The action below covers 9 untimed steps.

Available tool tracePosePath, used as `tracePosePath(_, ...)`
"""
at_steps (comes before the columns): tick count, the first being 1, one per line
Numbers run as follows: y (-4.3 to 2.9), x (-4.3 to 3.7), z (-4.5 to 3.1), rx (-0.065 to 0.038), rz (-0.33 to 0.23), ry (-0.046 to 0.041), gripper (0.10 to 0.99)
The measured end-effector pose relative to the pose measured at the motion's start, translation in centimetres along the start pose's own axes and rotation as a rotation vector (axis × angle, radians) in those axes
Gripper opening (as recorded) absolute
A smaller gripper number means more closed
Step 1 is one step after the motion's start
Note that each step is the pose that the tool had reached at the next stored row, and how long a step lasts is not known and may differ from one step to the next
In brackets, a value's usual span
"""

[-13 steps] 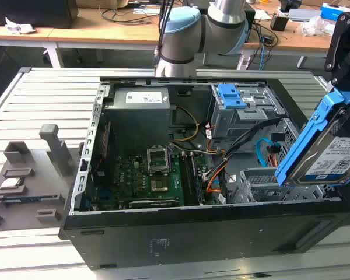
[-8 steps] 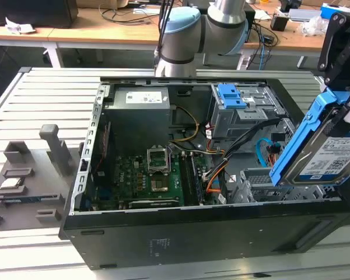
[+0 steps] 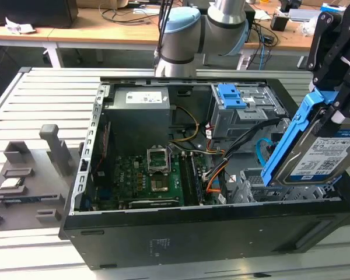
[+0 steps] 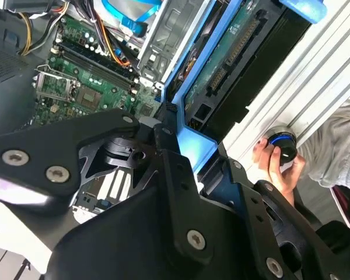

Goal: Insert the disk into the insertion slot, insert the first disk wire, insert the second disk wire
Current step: 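Insert the disk into the insertion slot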

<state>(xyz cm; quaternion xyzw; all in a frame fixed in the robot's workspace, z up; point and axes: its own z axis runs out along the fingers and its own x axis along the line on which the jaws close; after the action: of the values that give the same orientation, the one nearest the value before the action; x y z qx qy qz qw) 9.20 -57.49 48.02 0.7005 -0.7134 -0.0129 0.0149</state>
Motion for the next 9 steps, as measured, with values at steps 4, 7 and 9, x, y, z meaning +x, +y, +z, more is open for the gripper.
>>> tracePosePath(4, 0.84, 0.01, 0.03, 0.0, 0.0, 0.0001, 0.369)
tracePosePath(7, 1.53, 0.02, 0.06, 0.0, 0.0, 0.0, 0.369)
tracePosePath(9, 2.59, 0.02, 0.1, 0.0, 0.0, 0.0001, 0.369)
